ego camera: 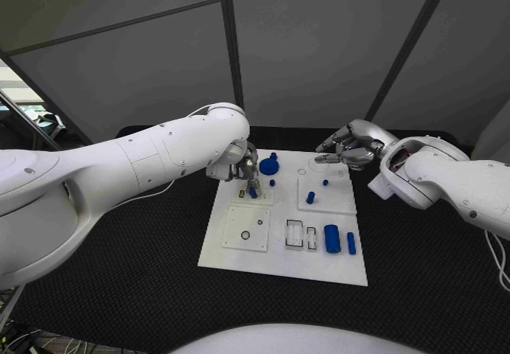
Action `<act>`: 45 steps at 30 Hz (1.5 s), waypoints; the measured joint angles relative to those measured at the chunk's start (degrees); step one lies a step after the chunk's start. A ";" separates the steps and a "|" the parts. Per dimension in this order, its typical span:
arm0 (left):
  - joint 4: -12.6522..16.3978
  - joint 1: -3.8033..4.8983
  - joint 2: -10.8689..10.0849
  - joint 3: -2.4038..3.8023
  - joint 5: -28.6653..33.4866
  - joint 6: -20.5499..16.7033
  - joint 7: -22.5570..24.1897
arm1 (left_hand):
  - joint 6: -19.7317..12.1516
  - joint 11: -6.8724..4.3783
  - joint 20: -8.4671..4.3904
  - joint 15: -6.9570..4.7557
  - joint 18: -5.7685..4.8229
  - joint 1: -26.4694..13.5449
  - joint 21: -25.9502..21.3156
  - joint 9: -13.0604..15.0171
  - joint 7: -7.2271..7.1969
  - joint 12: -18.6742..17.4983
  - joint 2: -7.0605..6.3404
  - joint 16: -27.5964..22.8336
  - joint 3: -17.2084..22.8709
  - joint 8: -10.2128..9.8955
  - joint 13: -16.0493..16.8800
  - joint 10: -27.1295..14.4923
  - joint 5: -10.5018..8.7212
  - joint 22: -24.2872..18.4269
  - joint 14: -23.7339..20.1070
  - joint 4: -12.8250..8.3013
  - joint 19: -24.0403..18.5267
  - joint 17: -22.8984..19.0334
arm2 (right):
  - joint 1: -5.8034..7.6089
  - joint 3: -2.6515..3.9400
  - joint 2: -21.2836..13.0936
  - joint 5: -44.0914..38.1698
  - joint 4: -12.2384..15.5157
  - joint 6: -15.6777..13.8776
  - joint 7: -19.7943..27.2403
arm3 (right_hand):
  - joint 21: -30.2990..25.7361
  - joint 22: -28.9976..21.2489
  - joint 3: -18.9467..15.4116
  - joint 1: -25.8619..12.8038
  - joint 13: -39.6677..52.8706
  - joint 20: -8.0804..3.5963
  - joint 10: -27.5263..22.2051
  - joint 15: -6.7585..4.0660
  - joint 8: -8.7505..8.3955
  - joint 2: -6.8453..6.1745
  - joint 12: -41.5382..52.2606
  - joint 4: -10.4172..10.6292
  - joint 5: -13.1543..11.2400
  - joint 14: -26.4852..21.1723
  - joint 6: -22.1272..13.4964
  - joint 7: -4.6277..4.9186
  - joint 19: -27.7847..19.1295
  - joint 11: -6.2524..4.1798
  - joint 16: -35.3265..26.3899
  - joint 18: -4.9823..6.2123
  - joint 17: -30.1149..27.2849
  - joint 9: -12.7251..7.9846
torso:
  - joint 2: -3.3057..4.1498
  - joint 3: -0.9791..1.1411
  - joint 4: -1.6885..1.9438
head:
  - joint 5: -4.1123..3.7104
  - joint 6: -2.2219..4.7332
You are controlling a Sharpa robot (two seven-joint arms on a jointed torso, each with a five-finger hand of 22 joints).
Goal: Assemble the parts on the task board
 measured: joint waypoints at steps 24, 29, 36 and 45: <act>-0.26 -0.30 0.36 -0.09 -0.19 0.67 0.00 | 0.00 0.01 0.00 0.00 0.00 0.03 0.00 0.15 0.00 0.05 0.01 0.00 0.22 -0.05 0.00 -0.01 -0.23 -0.01 0.00 -0.22 0.00 0.00 | 0.00 0.00 0.13 0.00 -0.09 0.13 0.03 | 0.00 0.00 0.00 0.00 0.00 0.00 0.00 0.00 0.00 0.00 0.00 0.00 0.00 0.00 0.00 0.00 0.00 0.00 0.00 0.00 -0.01 0.00 | -0.04 0.02 0.03 | -0.10 -0.07; -0.60 -0.41 0.60 -0.09 -0.31 0.68 0.00 | 0.00 0.01 0.00 0.01 0.00 0.03 0.00 0.15 0.00 0.05 0.01 0.00 0.27 -0.05 0.00 -0.01 -0.38 -0.01 -0.01 -0.27 0.00 0.00 | 0.00 0.00 0.15 0.00 -0.09 0.17 0.03 | 0.00 0.00 0.00 0.00 0.00 0.00 0.00 0.00 0.00 0.00 0.00 0.00 0.00 0.00 0.00 0.00 0.00 0.00 0.00 0.00 -0.01 0.00 | -0.04 0.02 0.03 | -0.15 -0.04; -1.16 -0.55 0.96 -0.02 -0.49 0.65 0.00 | 0.01 0.02 0.00 0.11 0.00 -0.06 0.00 0.20 0.00 0.05 0.11 0.00 0.29 -0.05 0.00 -0.01 -0.47 -0.02 -0.09 -0.28 0.00 0.00 | 0.00 0.00 0.15 0.00 -0.06 0.20 0.04 | 0.00 0.00 0.00 0.00 0.00 0.00 0.00 0.00 0.00 0.00 0.00 0.00 0.00 0.00 0.00 0.00 0.00 0.00 0.00 0.00 -0.01 0.00 | -0.04 0.02 0.01 | -0.27 -0.04; -2.05 -0.65 1.46 0.06 -0.49 0.77 0.03 | 0.33 0.03 0.00 0.21 0.00 -0.44 0.00 0.21 -0.10 0.05 0.49 0.00 0.30 -0.03 -0.06 0.00 -0.90 -0.02 -0.01 -0.30 0.00 0.00 | 0.00 0.00 0.13 0.00 -0.03 0.23 0.04 | -0.34 -0.10 0.00 -0.24 -0.16 0.00 0.00 0.00 0.00 -0.24 0.00 0.00 0.00 0.00 -0.20 -0.20 0.00 0.00 -0.47 0.01 -0.01 0.00 | -0.03 0.02 0.01 | -0.34 -0.20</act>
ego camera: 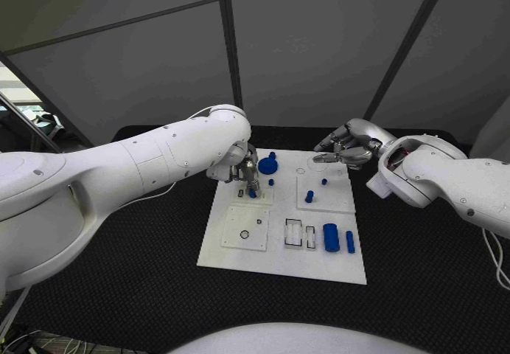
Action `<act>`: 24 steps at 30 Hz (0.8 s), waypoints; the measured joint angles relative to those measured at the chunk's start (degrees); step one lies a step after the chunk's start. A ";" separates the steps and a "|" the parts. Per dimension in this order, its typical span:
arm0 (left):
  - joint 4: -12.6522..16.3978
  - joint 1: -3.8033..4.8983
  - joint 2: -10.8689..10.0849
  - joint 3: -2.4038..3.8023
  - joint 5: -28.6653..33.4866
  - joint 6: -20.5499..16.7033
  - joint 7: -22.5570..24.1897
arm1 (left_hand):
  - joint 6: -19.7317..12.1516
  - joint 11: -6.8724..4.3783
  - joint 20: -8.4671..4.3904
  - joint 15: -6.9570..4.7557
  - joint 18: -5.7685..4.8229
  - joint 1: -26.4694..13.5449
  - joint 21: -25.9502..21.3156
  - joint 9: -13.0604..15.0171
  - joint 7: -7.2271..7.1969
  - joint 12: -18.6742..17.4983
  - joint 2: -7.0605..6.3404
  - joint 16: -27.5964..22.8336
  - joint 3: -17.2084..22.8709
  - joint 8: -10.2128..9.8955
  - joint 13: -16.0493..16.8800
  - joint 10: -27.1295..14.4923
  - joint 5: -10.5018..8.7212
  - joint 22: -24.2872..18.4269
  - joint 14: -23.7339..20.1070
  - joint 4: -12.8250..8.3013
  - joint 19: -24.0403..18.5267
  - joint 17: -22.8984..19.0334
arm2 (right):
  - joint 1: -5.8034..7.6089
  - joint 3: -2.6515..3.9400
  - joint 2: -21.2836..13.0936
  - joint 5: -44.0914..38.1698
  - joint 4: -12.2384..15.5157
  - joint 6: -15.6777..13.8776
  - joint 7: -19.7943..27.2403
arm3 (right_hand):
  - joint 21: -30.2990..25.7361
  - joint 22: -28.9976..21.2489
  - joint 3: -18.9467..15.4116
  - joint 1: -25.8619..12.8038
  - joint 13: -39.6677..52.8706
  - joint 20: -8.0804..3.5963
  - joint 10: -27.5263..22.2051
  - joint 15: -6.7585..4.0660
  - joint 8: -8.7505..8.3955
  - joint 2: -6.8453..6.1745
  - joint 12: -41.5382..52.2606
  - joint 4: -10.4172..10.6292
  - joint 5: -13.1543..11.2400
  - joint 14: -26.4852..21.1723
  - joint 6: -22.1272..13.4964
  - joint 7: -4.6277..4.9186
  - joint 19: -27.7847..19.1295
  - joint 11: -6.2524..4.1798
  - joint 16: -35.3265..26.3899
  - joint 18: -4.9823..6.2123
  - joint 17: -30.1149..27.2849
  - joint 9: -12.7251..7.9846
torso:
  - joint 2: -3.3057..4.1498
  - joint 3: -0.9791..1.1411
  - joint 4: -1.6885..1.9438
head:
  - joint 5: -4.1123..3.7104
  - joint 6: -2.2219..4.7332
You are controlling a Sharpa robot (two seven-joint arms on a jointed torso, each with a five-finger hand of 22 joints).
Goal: Assemble the parts on the task board
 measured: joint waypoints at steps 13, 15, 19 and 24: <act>-0.91 -0.18 0.26 0.00 0.00 -0.48 0.12 | 0.98 -0.17 0.00 -0.01 0.00 -6.30 0.00 0.08 -0.96 0.00 -1.17 0.00 0.66 0.39 -2.61 0.17 -3.77 0.35 -0.01 -2.88 0.00 0.00 | 0.00 0.00 -0.10 0.00 0.08 0.01 -0.01 | 0.00 0.01 0.00 0.00 0.01 0.00 0.00 0.00 0.00 0.00 0.00 0.00 0.00 0.00 0.00 0.00 0.00 0.00 0.00 0.00 0.00 0.00 | -0.01 0.01 0.03 | -0.19 0.11; -0.98 -0.22 0.25 -0.02 -0.08 -0.68 0.11 | 1.24 -0.18 0.00 -0.01 0.00 -6.97 0.00 0.08 -1.25 0.00 -1.84 0.00 -0.55 0.50 -2.61 0.17 -3.75 0.42 -0.01 -1.99 0.00 0.00 | 0.00 0.00 -0.12 0.00 0.11 0.01 -0.01 | 0.00 0.01 0.00 0.00 0.01 0.00 0.00 0.00 0.00 0.00 0.00 0.00 0.00 0.00 0.00 0.00 0.00 0.00 0.00 0.00 0.00 0.00 | -0.01 0.01 0.03 | -0.19 0.11; -1.12 -0.31 0.21 -0.08 -0.31 -1.10 0.06 | 1.43 -0.18 0.00 -0.01 0.00 -8.02 0.00 0.12 -1.43 0.00 -2.89 0.00 -2.52 0.50 -2.61 0.16 -3.72 0.42 -0.01 -0.80 0.00 0.00 | 0.00 0.00 -0.20 0.00 0.15 0.01 -0.01 | 0.00 -0.07 0.00 0.00 -0.07 0.00 0.00 0.00 0.00 0.00 0.00 0.00 0.00 0.00 0.00 0.00 0.00 0.00 0.00 0.00 -0.06 0.00 | 0.00 0.01 0.04 | -0.20 0.11; -1.17 -0.37 0.20 -0.11 -0.46 -1.43 0.03 | 1.64 -0.17 0.00 -0.01 0.00 -8.59 0.00 0.13 -1.24 0.00 -3.47 0.00 -4.24 0.52 -2.61 0.16 -3.68 0.50 -0.01 0.61 0.00 0.00 | 0.00 0.00 -0.26 0.00 0.19 0.01 -0.01 | 0.00 -0.14 0.00 0.00 -0.11 0.00 0.00 0.00 0.00 0.00 0.00 0.00 0.00 0.00 0.00 0.00 0.00 0.00 0.00 0.00 -0.09 0.00 | -0.01 0.01 0.05 | -0.21 0.14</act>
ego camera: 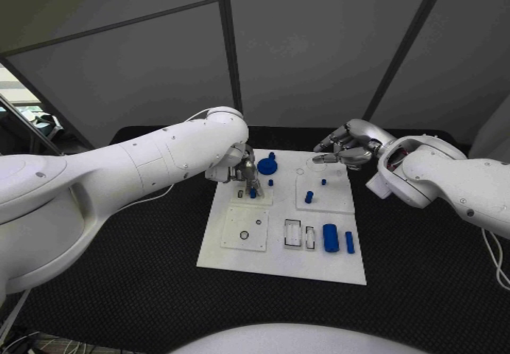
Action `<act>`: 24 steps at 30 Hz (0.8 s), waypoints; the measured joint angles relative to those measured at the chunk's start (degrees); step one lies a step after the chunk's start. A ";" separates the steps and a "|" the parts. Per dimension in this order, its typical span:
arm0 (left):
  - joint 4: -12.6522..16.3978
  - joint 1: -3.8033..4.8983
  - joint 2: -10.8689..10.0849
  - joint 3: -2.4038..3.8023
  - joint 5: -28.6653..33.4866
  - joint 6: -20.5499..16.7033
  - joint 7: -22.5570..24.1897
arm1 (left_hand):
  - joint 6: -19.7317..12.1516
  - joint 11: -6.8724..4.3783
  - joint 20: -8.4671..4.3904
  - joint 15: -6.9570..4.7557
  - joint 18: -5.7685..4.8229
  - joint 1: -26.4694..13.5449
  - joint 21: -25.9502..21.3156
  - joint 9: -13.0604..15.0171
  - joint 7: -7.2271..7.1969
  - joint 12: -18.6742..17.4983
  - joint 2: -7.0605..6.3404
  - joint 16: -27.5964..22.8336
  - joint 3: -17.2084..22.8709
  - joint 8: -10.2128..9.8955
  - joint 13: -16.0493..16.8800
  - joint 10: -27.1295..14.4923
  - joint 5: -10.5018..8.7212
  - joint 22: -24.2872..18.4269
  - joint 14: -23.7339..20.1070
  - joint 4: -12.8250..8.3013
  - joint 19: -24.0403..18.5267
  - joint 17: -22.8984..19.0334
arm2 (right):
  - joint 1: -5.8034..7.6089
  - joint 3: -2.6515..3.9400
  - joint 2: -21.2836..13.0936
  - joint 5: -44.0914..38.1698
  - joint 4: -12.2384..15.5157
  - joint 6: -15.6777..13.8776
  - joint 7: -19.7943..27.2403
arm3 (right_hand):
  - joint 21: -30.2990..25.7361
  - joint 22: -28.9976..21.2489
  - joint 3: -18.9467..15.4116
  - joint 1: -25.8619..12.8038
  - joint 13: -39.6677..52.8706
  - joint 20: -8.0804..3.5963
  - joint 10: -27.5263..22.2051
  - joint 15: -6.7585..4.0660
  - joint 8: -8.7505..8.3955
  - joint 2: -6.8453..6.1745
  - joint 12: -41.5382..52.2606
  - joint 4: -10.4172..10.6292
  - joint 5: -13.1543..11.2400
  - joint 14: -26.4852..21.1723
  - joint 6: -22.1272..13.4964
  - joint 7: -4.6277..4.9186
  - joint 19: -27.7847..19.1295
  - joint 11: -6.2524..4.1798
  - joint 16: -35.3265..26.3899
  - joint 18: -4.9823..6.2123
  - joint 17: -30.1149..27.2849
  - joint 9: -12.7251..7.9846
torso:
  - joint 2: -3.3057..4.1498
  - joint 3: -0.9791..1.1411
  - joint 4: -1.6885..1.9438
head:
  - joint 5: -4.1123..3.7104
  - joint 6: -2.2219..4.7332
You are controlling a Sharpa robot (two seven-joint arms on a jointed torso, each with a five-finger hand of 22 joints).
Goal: Assemble the parts on the task board
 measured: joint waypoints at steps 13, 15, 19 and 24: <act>0.61 -0.14 -0.57 -0.03 0.04 -0.98 0.01 | 0.20 0.01 -0.22 0.00 0.00 -0.95 0.00 0.34 -0.01 0.00 -1.00 0.00 -4.36 0.22 0.00 0.00 0.00 0.35 0.00 3.73 0.23 0.00 | 0.00 0.00 -0.23 0.00 0.13 0.00 0.00 | 0.00 0.00 0.00 0.00 0.00 0.00 0.00 0.00 0.00 0.00 0.00 0.00 0.00 0.00 0.00 0.00 0.00 0.00 0.00 0.00 0.00 0.00 | -0.02 0.00 0.01 | -0.01 0.15; 1.09 -0.16 -0.95 -0.03 0.04 -1.23 0.02 | 0.20 0.01 -0.22 0.00 0.00 -0.72 0.00 0.41 -0.01 0.00 -1.26 0.00 -5.09 0.37 0.00 -0.01 0.00 0.35 0.00 4.15 0.22 0.00 | 0.00 0.00 -0.29 0.00 0.15 0.00 -0.01 | 0.00 0.00 0.00 0.00 0.00 0.00 0.00 0.00 0.00 0.00 0.00 0.00 0.00 0.00 0.00 0.00 0.00 0.00 0.00 0.00 0.00 0.00 | -0.02 0.00 0.01 | -0.01 0.15; 2.24 -0.20 -1.85 -0.03 0.03 -1.71 0.03 | 0.19 -0.20 -0.43 0.00 0.00 -0.58 0.00 0.50 -0.01 0.00 -1.99 0.00 -5.92 0.43 0.01 0.20 0.00 0.40 0.00 4.66 0.43 0.00 | 0.00 0.00 -0.41 0.00 0.16 0.00 -0.02 | 0.00 0.01 0.00 0.00 0.01 0.00 0.00 0.00 0.00 0.00 0.00 0.00 0.00 0.00 0.00 0.00 0.00 0.00 0.00 0.00 0.00 0.00 | -0.04 0.00 0.03 | -0.01 0.22; 4.20 -0.26 -3.29 0.14 -0.07 -2.25 -0.04 | 0.18 -0.20 -0.43 -0.15 0.00 -0.58 0.00 0.50 0.00 0.00 -1.99 0.00 -6.32 0.36 0.01 0.20 0.00 0.40 0.15 5.06 0.43 0.00 | 0.00 0.00 -0.48 0.00 0.16 0.00 -0.02 | 0.00 0.01 0.00 0.00 0.01 0.00 0.00 0.00 0.00 0.00 0.00 0.00 0.00 0.00 0.00 0.00 0.00 0.00 0.00 0.00 0.00 0.00 | -0.05 0.00 0.07 | -0.01 0.37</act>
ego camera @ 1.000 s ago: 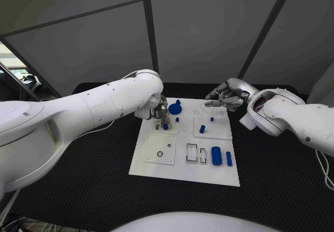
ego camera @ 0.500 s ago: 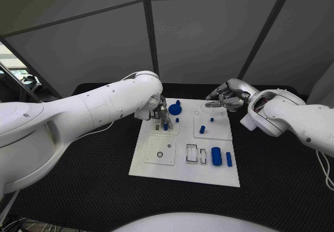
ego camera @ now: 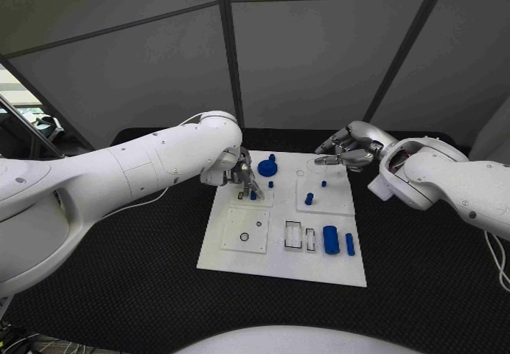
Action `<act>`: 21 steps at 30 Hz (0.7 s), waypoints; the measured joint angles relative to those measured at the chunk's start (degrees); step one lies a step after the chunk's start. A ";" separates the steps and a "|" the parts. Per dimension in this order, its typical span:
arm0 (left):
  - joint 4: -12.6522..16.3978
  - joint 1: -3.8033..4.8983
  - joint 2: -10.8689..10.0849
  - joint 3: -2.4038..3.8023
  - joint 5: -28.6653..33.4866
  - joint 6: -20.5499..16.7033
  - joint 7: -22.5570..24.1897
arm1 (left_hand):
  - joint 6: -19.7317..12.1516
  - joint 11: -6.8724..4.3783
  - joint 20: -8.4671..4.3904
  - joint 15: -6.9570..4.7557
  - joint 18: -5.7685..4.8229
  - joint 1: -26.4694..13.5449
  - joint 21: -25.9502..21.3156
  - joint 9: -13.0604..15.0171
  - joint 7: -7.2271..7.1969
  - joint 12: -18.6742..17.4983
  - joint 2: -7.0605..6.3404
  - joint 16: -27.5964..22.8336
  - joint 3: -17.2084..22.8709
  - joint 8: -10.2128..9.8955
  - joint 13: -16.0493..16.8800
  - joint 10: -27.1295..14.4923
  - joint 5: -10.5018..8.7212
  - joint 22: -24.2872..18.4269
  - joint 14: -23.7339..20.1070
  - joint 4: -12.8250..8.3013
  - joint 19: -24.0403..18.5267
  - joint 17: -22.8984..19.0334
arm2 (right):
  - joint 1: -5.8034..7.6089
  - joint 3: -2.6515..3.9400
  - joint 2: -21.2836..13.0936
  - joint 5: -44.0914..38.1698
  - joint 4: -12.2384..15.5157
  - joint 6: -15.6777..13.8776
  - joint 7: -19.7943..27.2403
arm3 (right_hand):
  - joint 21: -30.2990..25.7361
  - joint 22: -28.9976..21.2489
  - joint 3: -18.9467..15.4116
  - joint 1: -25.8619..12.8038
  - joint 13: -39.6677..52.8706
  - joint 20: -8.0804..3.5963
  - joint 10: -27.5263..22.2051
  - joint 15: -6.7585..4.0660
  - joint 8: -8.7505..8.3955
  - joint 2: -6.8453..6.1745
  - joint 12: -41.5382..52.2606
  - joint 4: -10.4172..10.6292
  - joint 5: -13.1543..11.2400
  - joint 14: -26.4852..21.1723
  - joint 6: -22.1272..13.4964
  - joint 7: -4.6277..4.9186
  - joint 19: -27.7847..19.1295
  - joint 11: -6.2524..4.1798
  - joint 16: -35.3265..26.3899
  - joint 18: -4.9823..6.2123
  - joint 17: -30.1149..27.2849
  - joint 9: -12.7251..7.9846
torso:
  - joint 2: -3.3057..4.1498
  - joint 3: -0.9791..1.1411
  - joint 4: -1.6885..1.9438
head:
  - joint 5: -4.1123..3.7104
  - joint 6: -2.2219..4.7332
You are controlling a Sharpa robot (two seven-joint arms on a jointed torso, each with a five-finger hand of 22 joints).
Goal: Assemble the parts on the task board
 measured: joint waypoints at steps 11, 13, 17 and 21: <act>4.93 0.58 -2.62 4.24 -0.06 -1.80 -0.09 | -0.04 0.00 0.00 0.00 0.01 0.68 0.00 -0.17 0.04 -0.38 -0.68 0.00 -1.06 -0.17 0.00 0.00 0.00 -0.02 0.00 1.06 0.00 0.00 | 0.00 0.00 -0.02 0.00 -0.33 0.00 0.01 | 0.00 0.00 0.00 0.00 0.00 0.00 0.00 0.00 0.00 0.00 0.00 0.00 0.00 0.00 0.00 0.00 0.00 0.00 0.00 0.00 0.00 0.00 | -0.02 -0.01 -0.01 | 0.04 0.46; 5.70 0.97 -3.31 4.91 0.01 -2.12 -0.09 | -0.43 0.00 0.00 0.00 0.00 0.71 -0.68 -0.97 0.43 -0.78 -0.66 0.00 -1.87 -0.90 0.00 0.00 0.00 -0.46 0.00 1.87 0.00 0.00 | 0.00 0.00 -0.04 0.00 -0.42 0.00 0.02 | 0.00 0.01 0.00 0.00 0.00 0.00 0.00 0.00 0.00 0.00 0.00 0.00 0.00 0.00 0.00 0.00 0.00 0.00 0.00 0.00 0.00 0.00 | -0.02 -0.01 -0.01 | 0.05 0.58; 6.33 1.98 -4.62 5.99 0.22 -2.65 -0.09 | -2.78 0.59 0.38 0.01 0.00 3.41 -2.01 -4.37 1.53 -2.20 -0.12 -0.08 -2.61 -4.25 0.01 -0.20 0.00 -1.71 -0.01 2.61 -1.08 0.00 | 0.00 0.00 -0.14 0.00 -0.54 0.00 0.03 | 0.00 0.01 0.00 0.00 0.01 0.00 0.00 0.00 0.00 0.00 0.00 0.00 0.00 0.00 0.00 0.00 0.00 0.00 0.00 0.00 0.00 0.00 | -0.02 -0.01 -0.01 | -0.02 0.80; 4.70 3.28 -4.96 6.47 0.39 -3.71 -0.09 | -3.56 2.01 1.10 1.11 0.00 7.74 -5.63 -10.07 2.41 -7.17 1.04 -2.92 -1.90 -8.01 0.03 -2.61 2.67 -5.17 -0.04 1.51 -3.96 0.00 | 0.00 0.00 -0.15 0.00 -0.68 0.00 0.03 | 0.00 0.01 0.00 0.00 0.01 0.00 0.00 0.00 0.00 0.00 0.00 0.00 0.00 0.00 0.00 0.00 0.00 0.00 0.00 0.00 0.00 0.00 | 0.02 -0.01 -0.02 | -0.16 1.14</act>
